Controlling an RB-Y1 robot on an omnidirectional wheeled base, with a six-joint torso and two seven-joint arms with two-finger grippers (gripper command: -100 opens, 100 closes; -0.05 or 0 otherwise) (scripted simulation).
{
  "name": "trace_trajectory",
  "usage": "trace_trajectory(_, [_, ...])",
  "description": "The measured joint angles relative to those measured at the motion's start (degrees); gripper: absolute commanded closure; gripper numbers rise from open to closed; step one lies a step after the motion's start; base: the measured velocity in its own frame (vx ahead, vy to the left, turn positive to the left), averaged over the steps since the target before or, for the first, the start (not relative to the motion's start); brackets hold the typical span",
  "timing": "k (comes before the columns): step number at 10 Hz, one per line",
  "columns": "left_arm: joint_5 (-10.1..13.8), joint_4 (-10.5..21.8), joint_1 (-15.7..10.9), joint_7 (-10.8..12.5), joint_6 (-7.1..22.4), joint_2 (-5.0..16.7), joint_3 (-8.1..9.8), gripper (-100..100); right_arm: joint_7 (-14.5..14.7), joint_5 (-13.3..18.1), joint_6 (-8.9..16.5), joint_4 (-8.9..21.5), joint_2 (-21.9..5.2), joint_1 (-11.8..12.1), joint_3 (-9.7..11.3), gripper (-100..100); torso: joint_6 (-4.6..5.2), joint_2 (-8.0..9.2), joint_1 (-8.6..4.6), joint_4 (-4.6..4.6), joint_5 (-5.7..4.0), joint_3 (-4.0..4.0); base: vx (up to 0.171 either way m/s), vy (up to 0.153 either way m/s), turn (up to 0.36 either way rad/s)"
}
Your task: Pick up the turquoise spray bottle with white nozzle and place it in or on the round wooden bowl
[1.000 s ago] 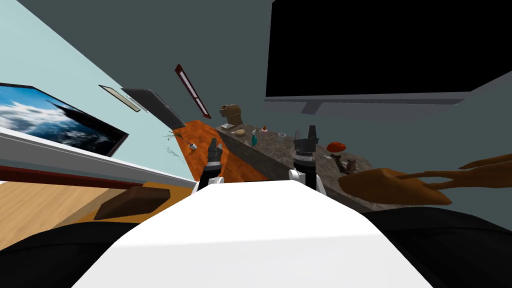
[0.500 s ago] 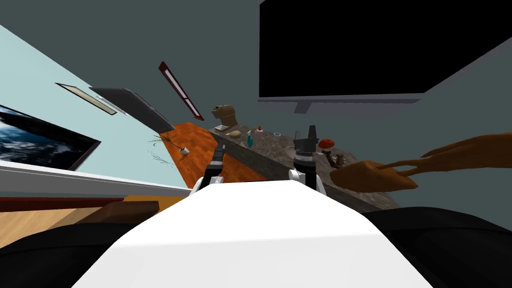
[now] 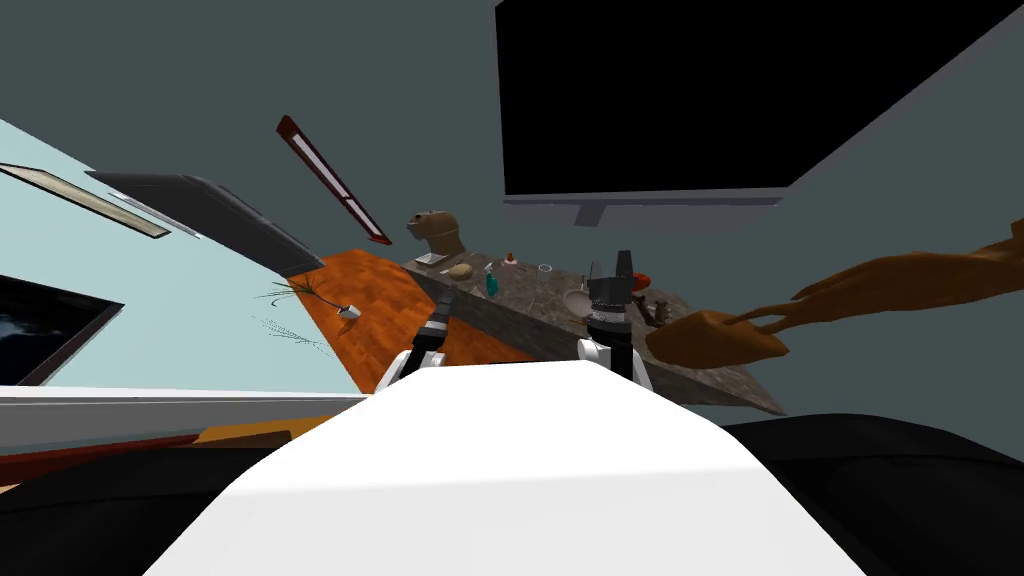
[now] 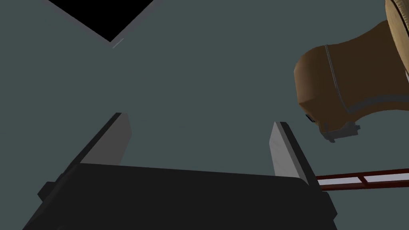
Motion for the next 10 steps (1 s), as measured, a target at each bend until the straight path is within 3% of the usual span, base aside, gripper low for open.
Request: trace_trajectory(10, [-8.68, 8.26, -4.41, -4.77, 6.4, 12.85, -1.78, -100, 0.0, 0.0, 0.0, 0.0, 0.0, 0.0, 0.0, 0, -0.02, -0.01, 0.0, 0.0, 0.0, -0.01, 0.027, -0.013, -0.174])
